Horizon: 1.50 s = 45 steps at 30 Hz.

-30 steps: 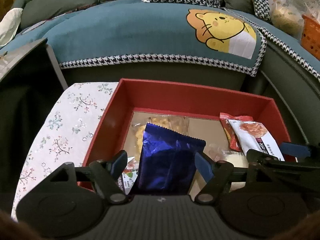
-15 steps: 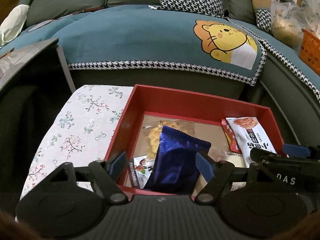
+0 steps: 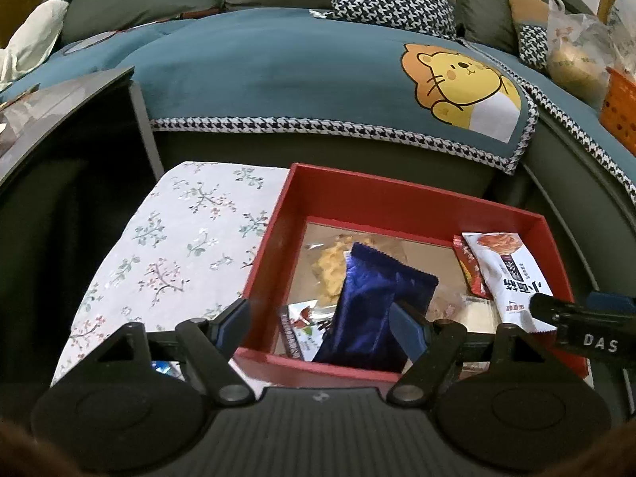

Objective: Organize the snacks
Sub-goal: 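Withdraw both tools from the box toward the remaining snacks, then grasp the Kaprons wafer bar with the right tool while the left tool grasps the blue sausage packet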

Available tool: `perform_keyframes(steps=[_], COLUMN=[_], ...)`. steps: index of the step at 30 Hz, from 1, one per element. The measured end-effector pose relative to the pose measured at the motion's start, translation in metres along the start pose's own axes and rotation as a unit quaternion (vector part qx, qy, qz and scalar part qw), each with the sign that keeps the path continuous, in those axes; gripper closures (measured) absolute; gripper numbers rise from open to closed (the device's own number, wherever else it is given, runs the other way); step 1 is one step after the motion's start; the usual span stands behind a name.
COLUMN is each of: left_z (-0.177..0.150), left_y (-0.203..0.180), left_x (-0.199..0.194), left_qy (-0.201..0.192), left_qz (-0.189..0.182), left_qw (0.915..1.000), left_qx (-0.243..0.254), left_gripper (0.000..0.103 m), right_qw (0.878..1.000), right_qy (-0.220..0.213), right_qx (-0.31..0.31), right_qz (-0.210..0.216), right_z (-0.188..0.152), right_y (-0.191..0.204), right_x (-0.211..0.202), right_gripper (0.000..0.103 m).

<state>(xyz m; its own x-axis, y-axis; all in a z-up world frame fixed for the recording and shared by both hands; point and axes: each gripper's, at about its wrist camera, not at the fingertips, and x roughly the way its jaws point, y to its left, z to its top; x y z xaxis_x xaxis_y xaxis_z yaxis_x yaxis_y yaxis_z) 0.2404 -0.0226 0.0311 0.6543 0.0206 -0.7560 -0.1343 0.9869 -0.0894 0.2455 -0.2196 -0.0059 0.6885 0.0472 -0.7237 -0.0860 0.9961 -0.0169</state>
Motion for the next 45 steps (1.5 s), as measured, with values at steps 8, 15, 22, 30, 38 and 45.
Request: perform_keyframes(steps=[8,15,22,30,38,45], left_z=[-0.012,-0.024,-0.034,-0.04,-0.04,-0.039], left_y=[0.022,0.043,0.074,0.115,0.129,0.137], left_x=[-0.016,-0.024,-0.03,-0.02,0.015,0.04], left_qy=[-0.002,0.005,0.025,0.046,0.066,0.079], left_qz=[0.009,0.015,0.01,0.024,0.032,0.013], left_qw=[0.9999,0.9998,0.9989,0.9962,0.9967,0.9966], left_qx=[-0.008,-0.016,-0.04,-0.07,-0.036,-0.019], left_gripper=[0.0,0.0,0.0,0.0,0.0,0.0], right_qw=[1.0,0.996,0.991,0.986,0.984,0.983], right_qy=[-0.013,-0.004,0.052,0.11,0.125,0.123], right_qx=[-0.012,-0.054,-0.074,-0.053,-0.053,-0.097], right_qz=[0.021,0.065,0.097,0.113,0.112,0.096], right_z=[-0.009,-0.028,-0.051,-0.066,-0.071,-0.076], right_y=[0.016,0.057,0.089,0.106,0.118,0.135], right_x=[-0.025,-0.044,-0.036,-0.008,0.006,0.016], right_gripper=[0.018,0.018,0.017,0.017,0.017,0.012])
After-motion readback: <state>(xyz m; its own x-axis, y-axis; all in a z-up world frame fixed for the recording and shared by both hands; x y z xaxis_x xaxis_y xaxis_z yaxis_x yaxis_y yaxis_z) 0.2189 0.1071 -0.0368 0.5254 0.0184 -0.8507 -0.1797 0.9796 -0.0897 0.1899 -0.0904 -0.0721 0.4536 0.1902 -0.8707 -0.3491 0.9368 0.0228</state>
